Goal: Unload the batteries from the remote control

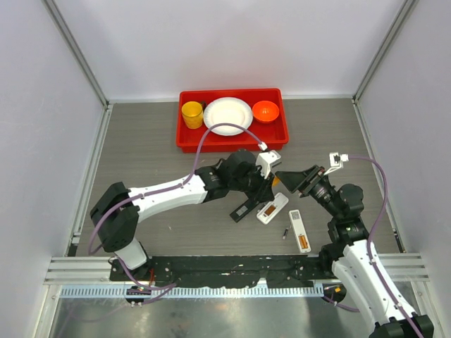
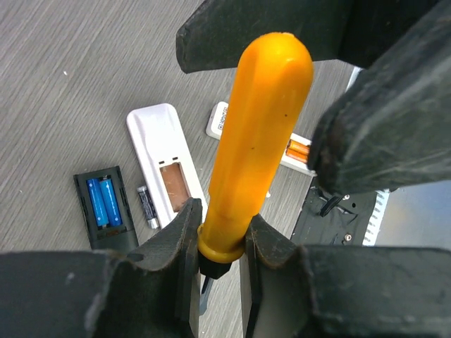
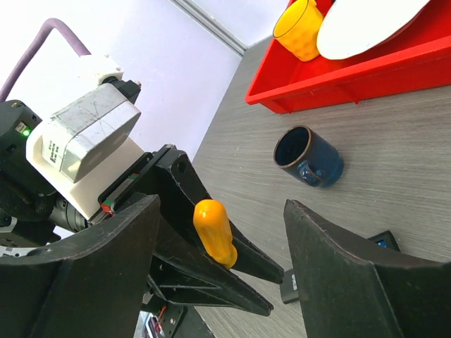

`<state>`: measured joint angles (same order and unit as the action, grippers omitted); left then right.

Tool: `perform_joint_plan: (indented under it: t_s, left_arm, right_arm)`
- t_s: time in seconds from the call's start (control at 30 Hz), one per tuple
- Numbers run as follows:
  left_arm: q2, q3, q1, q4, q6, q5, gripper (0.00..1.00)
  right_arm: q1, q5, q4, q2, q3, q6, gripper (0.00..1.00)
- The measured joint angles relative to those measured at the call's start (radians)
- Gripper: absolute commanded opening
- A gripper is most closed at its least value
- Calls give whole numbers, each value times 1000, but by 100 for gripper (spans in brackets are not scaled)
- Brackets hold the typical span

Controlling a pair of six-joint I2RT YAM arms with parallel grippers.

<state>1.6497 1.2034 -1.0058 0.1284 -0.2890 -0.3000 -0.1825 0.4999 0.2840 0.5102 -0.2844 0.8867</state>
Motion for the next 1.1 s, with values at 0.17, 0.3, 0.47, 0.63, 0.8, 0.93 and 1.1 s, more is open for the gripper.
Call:
perform_joint_plan:
  t_s: [0.17, 0.3, 0.47, 0.63, 0.8, 0.93, 1.1]
  left_arm:
    - [-12, 0, 0, -9, -3, -13, 0]
    - [-12, 0, 0, -3, -3, -24, 0]
    - [-12, 0, 2, 6, -3, -25, 0]
    - [-12, 1, 3, 17, -3, -25, 0]
    - [-11, 1, 3, 23, -2, -22, 0]
    - [-11, 5, 5, 27, 1, -12, 17]
    - [-13, 5, 5, 49, 32, 26, 68]
  right_arm:
    - [0, 5, 41, 8, 8, 18, 54]
    - [0, 15, 69, 30, 17, 40, 42]
    - [0, 39, 115, 74, 18, 56, 43]
    - [0, 61, 136, 106, 18, 59, 45]
    - [0, 72, 148, 112, 18, 58, 4]
    - [-1, 68, 153, 121, 21, 51, 1]
    - [-2, 58, 142, 124, 28, 33, 1]
